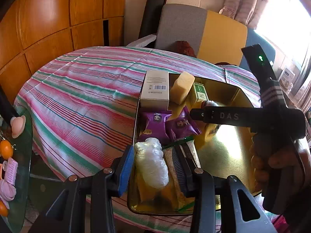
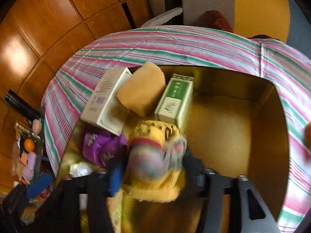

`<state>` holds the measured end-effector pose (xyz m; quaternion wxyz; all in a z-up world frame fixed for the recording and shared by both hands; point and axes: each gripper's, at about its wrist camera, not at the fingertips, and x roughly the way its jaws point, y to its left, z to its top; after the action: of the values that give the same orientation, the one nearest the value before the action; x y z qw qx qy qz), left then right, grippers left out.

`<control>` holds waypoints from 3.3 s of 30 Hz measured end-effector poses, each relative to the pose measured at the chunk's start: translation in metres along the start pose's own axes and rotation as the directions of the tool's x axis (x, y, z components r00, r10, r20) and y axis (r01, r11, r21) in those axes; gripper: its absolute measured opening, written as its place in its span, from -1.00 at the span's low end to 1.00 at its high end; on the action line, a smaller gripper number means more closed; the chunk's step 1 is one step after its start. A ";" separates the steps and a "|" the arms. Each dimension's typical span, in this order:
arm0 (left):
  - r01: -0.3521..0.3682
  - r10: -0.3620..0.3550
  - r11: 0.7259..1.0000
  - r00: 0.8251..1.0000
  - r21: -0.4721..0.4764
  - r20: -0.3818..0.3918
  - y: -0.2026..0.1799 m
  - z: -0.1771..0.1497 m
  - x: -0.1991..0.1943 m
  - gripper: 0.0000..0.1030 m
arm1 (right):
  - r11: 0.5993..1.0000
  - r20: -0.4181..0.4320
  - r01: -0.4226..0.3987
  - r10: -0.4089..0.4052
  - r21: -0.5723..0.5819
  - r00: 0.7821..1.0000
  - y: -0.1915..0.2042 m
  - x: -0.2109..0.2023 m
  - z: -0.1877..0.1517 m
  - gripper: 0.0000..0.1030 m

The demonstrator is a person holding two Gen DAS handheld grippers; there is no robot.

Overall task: Organize objects
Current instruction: 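Open the right tool to drop the sock bundle into the tray, then move the left tool to the yellow sponge and grasp it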

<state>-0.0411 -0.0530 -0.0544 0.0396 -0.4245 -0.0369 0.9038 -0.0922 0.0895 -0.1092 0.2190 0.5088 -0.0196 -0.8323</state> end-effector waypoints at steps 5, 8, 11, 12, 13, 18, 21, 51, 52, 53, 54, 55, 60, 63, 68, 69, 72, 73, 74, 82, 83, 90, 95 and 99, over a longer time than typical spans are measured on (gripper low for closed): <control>-0.004 0.004 1.000 1.000 0.004 0.002 -0.001 0.000 -0.001 -0.22 | 1.000 0.022 -0.021 0.020 0.021 1.000 -0.003 -0.007 -0.002 0.58; -0.005 0.004 1.000 1.000 0.015 0.012 -0.005 0.000 -0.004 -0.22 | 0.999 0.061 -0.034 0.032 0.040 0.998 -0.009 -0.022 -0.004 0.64; -0.008 0.007 0.999 1.000 0.033 0.027 -0.009 0.000 -0.009 -0.22 | 0.999 0.090 -0.017 0.014 0.033 0.996 -0.013 -0.040 -0.009 0.64; -0.007 0.006 0.999 1.000 0.041 0.031 -0.011 0.000 -0.010 -0.22 | 1.000 0.103 -0.004 0.002 0.024 0.995 -0.015 -0.047 -0.011 0.66; -0.006 0.005 0.999 0.999 0.046 0.032 -0.014 0.000 -0.011 -0.22 | 1.000 0.116 0.011 -0.013 0.016 0.993 -0.017 -0.055 -0.013 0.67; 0.002 -0.005 0.997 0.999 0.075 0.041 -0.025 -0.002 -0.017 -0.22 | 0.995 0.169 0.096 -0.095 -0.001 0.981 -0.041 -0.095 -0.029 0.75; 0.010 -0.014 0.995 0.999 0.102 0.047 -0.035 -0.002 -0.021 -0.22 | 0.989 0.188 0.148 -0.149 0.022 0.971 -0.064 -0.116 -0.040 0.77; 0.143 -0.169 0.882 0.985 0.449 0.019 -0.210 -0.003 -0.028 -0.21 | 0.645 0.062 0.380 -0.553 0.663 0.831 -0.350 -0.238 -0.135 0.82; 0.152 -0.177 0.877 0.984 0.456 0.012 -0.217 -0.004 -0.026 -0.21 | 0.644 0.064 0.376 -0.552 0.666 0.832 -0.349 -0.238 -0.136 0.82; 0.159 -0.183 0.872 0.983 0.464 0.006 -0.223 -0.005 -0.025 -0.21 | 0.643 0.067 0.370 -0.549 0.671 0.833 -0.350 -0.239 -0.137 0.82; 0.164 -0.187 0.864 0.982 0.476 0.001 -0.229 -0.007 -0.024 -0.21 | 0.643 0.070 0.365 -0.546 0.673 0.835 -0.350 -0.239 -0.137 0.82; 0.165 -0.187 0.860 0.982 0.483 -0.002 -0.234 -0.008 -0.023 -0.21 | 0.642 0.070 0.362 -0.546 0.676 0.835 -0.350 -0.240 -0.138 0.82; 0.193 -0.201 0.845 0.979 0.498 -0.038 -0.253 -0.010 -0.016 -0.21 | 0.646 0.080 0.352 -0.541 0.677 0.837 -0.350 -0.241 -0.137 0.84; 0.207 -0.206 0.840 0.977 0.502 -0.058 -0.262 -0.011 -0.012 -0.21 | 0.645 0.089 0.340 -0.537 0.685 0.839 -0.351 -0.243 -0.139 0.85; 0.248 -0.219 0.843 0.969 0.478 -0.116 -0.274 -0.009 0.002 -0.21 | 0.635 0.096 0.321 -0.531 0.703 0.842 -0.354 -0.247 -0.141 0.86; 0.253 -0.219 0.843 0.967 0.475 -0.127 -0.276 -0.009 0.005 -0.21 | 0.634 0.097 0.317 -0.530 0.705 0.842 -0.355 -0.248 -0.141 0.86; 0.266 -0.215 0.841 0.963 0.471 -0.160 -0.285 -0.007 0.014 -0.21 | 0.633 0.101 0.308 -0.524 0.710 0.846 -0.356 -0.249 -0.142 0.86; 0.271 -0.216 0.840 0.962 0.469 -0.169 -0.288 -0.007 0.017 -0.21 | 0.631 0.103 0.303 -0.523 0.714 0.846 -0.357 -0.250 -0.142 0.86; 0.277 -0.218 0.840 0.960 0.466 -0.178 -0.291 -0.006 0.020 -0.21 | 0.628 0.105 0.299 -0.523 0.719 0.846 -0.357 -0.250 -0.143 0.86; 0.333 -0.233 0.855 0.931 0.397 -0.280 -0.319 0.013 0.058 -0.21 | 0.610 0.129 0.227 -0.482 0.759 0.867 -0.368 -0.256 -0.149 0.87; 0.345 -0.240 0.861 0.923 0.374 -0.299 -0.322 0.017 0.064 -0.21 | 0.609 0.131 0.221 -0.479 0.762 0.868 -0.368 -0.256 -0.150 0.88; 0.373 -0.275 0.899 0.889 0.231 -0.366 -0.346 0.054 0.109 0.15 | 0.628 0.146 0.194 -0.447 0.754 0.882 -0.366 -0.256 -0.148 0.89; 0.352 -0.269 0.920 0.888 0.175 -0.372 -0.370 0.078 0.141 0.38 | 0.634 0.151 0.166 -0.415 0.756 0.897 -0.368 -0.253 -0.149 0.89; 0.324 -0.257 0.935 0.899 0.144 -0.354 -0.390 0.093 0.162 0.60 | 0.636 0.156 0.137 -0.383 0.760 0.911 -0.370 -0.250 -0.149 0.89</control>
<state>-0.2003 0.3486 -0.0802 0.2226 -0.5530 -0.0023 0.8029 0.0048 0.5477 -0.0662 -0.1334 0.4169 -0.3107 -0.8438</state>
